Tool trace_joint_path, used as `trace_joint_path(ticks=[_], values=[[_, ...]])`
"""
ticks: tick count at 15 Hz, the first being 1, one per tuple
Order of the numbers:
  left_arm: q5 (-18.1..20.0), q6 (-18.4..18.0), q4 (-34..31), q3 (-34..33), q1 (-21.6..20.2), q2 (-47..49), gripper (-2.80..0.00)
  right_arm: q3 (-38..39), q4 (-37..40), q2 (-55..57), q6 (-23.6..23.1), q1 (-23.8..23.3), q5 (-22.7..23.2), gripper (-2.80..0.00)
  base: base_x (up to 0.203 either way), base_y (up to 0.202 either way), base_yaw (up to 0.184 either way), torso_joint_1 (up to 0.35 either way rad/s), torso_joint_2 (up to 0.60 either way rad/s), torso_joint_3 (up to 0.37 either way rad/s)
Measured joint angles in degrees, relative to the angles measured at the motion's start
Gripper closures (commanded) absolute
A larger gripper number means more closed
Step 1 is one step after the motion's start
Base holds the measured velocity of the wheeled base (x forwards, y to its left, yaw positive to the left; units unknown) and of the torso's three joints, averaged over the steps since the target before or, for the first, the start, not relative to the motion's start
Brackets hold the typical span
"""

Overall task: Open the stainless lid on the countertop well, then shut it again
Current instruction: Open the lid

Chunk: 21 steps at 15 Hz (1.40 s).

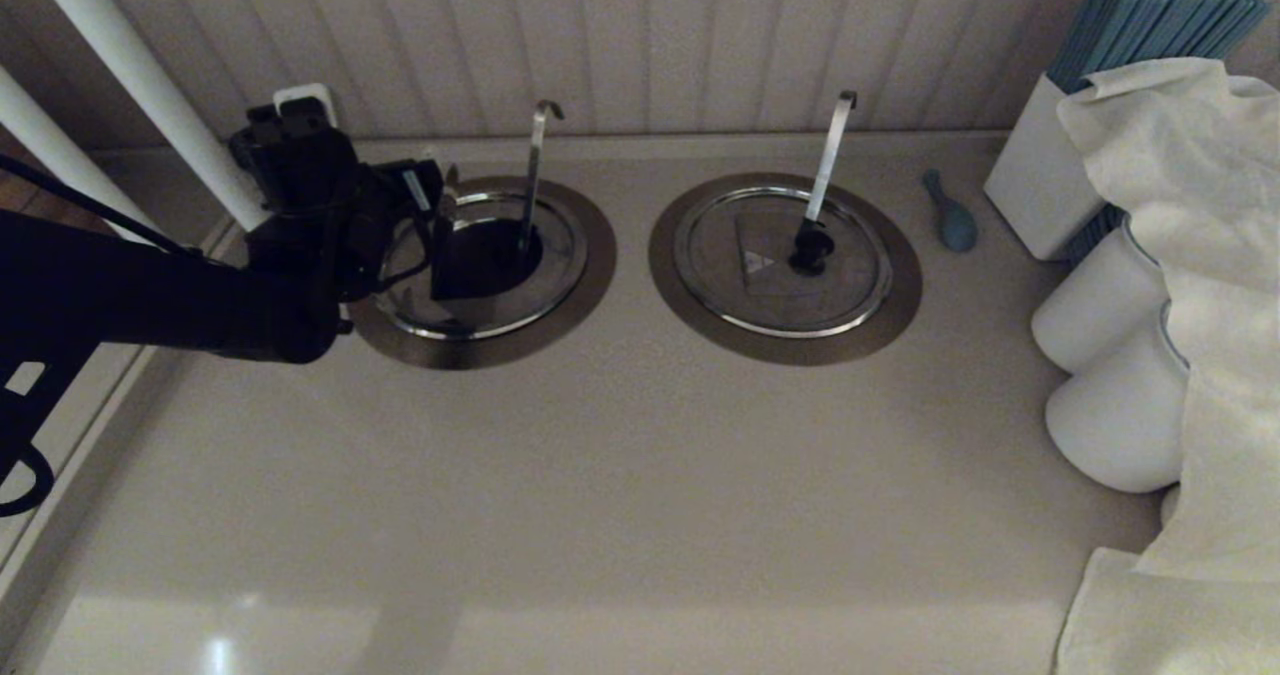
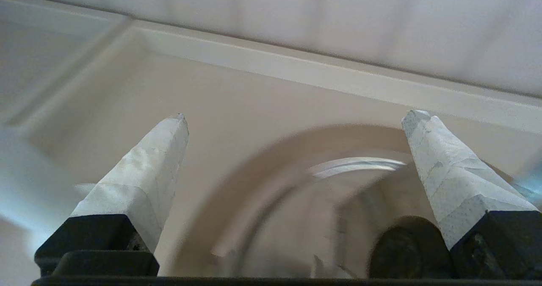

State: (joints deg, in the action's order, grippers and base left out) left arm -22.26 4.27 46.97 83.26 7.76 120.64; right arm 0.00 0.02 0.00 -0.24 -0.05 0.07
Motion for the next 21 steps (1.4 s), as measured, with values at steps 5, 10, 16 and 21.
trace_joint_path(ticks=[5, 10, 16, 21], values=[[1.06, -0.09, -0.04, 0.13, -2.02, 0.26, -2.8, 0.0, 0.02, 0.0, 0.0, 0.0, 0.01, 0.0, 0.0, 0.0, 0.0, 0.0, 0.0, 0.0], [1.93, 0.0, -1.51, 2.35, -5.92, 0.54, -2.8, 0.0, 0.0, 0.0, 0.0, 0.02, 0.01, 0.0, 0.0, 0.0, 0.0, 0.0, 0.0, 0.0], [2.91, -0.24, -1.96, 3.15, -9.17, -0.44, -2.8, 0.0, 0.02, 0.0, 0.0, 0.0, 0.01, 0.0, 0.0, 0.0, 0.0, 0.0, 0.0, 0.0], [2.59, -0.16, -1.67, 3.06, -8.99, -1.48, -2.8, 0.0, 0.0, 0.0, 0.0, 0.05, 0.01, 0.0, 0.0, 0.0, 0.0, 0.0, 0.0, 0.0]])
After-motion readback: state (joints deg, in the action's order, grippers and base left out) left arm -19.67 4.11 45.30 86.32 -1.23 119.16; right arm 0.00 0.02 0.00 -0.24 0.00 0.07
